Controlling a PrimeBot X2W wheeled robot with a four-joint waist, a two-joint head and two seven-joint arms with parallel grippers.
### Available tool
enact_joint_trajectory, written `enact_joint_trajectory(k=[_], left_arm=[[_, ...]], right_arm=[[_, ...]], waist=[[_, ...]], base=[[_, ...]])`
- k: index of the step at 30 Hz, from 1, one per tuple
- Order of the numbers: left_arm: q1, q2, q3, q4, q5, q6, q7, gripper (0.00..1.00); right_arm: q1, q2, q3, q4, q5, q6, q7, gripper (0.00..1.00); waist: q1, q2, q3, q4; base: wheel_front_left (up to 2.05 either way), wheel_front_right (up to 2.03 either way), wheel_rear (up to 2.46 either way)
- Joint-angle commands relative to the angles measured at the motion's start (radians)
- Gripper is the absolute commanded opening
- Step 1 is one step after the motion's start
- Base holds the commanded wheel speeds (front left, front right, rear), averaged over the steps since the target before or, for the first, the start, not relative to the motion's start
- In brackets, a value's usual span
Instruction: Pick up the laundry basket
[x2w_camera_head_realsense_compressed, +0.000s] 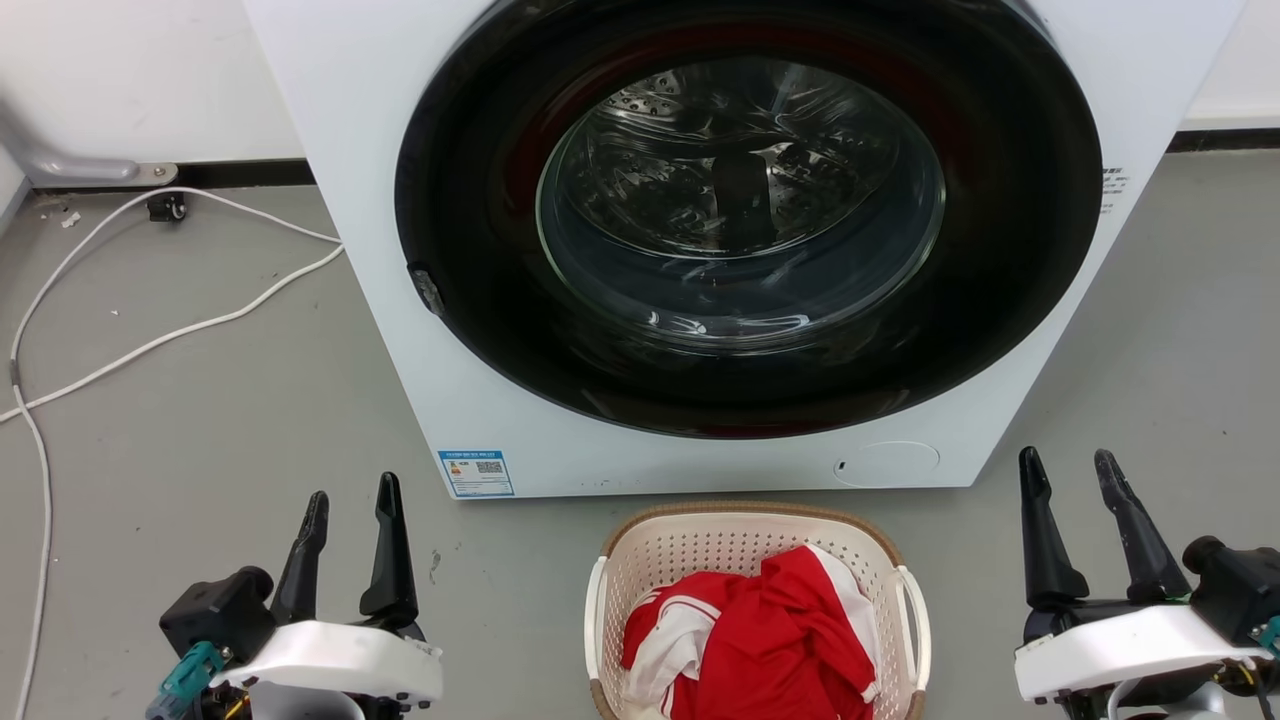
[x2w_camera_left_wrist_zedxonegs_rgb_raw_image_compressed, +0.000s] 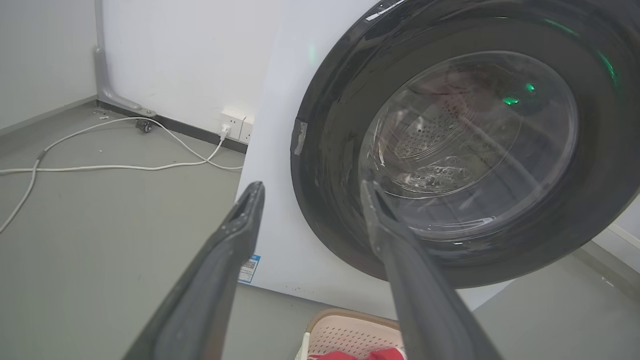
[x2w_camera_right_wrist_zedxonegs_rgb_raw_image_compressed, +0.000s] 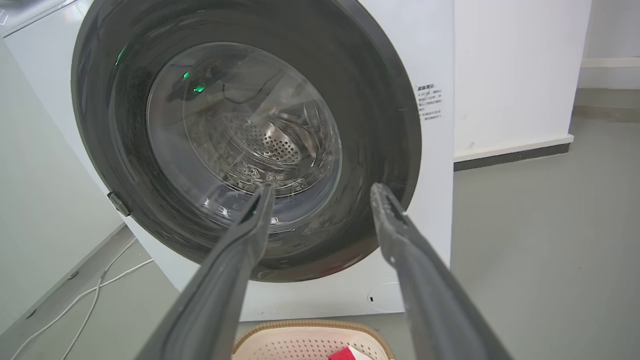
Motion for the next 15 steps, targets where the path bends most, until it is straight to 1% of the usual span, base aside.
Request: enact_joint_trajectory(k=[1, 15], left_arm=[[0.001, 0.003, -0.001, -0.008, 0.023, 0.004, -0.009, 1.0], [0.015, 0.004, -0.006, -0.007, 0.156, 0.009, -0.04, 1.0]], right_arm=[[0.004, -0.001, -0.003, -0.013, -0.02, 0.0, -0.008, 1.0], [0.015, -0.001, -0.006, -0.017, -0.157, 0.0, -0.04, 1.0]], waist=[[0.0, 0.0, 0.002, 0.001], [0.0, 0.0, -0.001, 0.001]], base=[[0.0, 0.0, 0.0], [0.0, 0.0, 0.0]])
